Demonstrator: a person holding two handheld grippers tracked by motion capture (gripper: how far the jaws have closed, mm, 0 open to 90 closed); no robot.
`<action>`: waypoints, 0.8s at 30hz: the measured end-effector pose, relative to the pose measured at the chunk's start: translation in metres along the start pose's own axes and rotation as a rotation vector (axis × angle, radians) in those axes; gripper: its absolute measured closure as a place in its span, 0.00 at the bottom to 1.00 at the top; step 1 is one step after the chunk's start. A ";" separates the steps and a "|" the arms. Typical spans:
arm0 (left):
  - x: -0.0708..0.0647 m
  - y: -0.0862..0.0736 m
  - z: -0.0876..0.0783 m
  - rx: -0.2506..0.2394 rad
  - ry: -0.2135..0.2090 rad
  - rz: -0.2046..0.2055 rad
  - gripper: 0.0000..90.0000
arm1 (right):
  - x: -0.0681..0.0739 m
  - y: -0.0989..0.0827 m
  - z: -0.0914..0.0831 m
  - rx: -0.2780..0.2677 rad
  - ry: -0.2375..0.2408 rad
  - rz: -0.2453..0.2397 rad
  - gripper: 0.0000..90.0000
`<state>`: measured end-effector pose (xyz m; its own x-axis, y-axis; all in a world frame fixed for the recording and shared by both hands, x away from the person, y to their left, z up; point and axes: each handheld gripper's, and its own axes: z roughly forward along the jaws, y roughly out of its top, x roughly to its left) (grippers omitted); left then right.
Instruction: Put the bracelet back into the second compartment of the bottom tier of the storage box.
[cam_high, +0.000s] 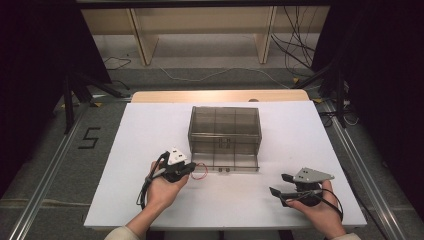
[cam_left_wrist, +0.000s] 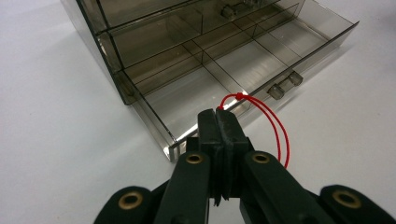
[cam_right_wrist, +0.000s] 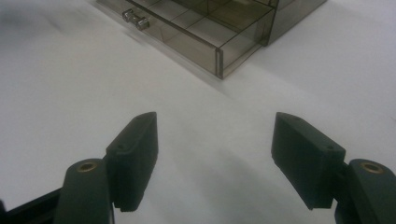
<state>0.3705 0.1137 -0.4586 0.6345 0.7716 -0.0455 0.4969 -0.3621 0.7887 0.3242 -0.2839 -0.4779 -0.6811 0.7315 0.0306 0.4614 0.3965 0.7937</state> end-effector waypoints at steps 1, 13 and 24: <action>0.000 0.001 0.000 0.001 -0.002 0.002 1.00 | 0.000 0.000 0.000 0.000 0.000 0.000 0.36; -0.007 0.009 0.007 -0.005 -0.016 0.017 1.00 | 0.000 0.000 0.000 0.001 0.000 -0.001 0.36; -0.013 0.016 0.014 -0.003 -0.030 0.031 1.00 | -0.001 0.000 0.000 -0.002 0.001 0.003 0.36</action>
<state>0.3784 0.0901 -0.4540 0.6668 0.7442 -0.0391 0.4752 -0.3842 0.7916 0.3245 -0.2844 -0.4780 -0.6805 0.7320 0.0333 0.4621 0.3934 0.7948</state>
